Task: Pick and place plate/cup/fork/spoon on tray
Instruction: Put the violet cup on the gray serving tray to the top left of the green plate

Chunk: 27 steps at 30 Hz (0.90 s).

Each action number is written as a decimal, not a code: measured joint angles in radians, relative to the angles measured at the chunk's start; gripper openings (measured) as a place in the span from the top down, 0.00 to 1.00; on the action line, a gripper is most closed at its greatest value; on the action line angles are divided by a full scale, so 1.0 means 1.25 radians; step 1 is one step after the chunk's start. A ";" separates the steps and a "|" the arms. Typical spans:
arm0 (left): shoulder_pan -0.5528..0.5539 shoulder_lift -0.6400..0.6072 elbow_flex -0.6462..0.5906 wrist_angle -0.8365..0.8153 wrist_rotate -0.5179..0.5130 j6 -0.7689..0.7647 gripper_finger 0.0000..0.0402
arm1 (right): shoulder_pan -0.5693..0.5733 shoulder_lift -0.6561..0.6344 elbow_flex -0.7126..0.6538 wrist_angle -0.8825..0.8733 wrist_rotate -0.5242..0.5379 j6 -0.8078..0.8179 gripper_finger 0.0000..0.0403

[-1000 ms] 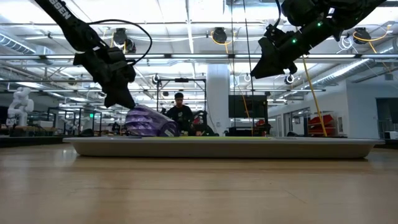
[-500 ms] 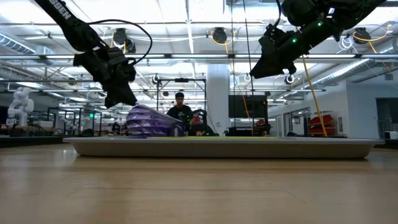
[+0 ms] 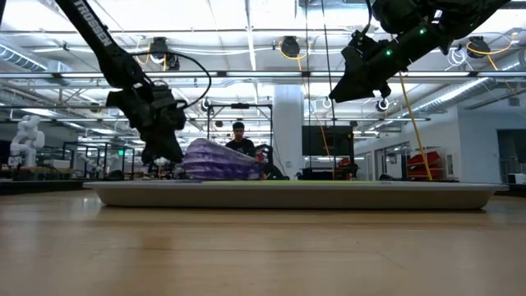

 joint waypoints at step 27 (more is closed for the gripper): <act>-0.221 -0.266 0.000 -0.192 -0.419 0.162 0.82 | 0.000 0.000 0.000 -0.032 0.002 -0.006 0.67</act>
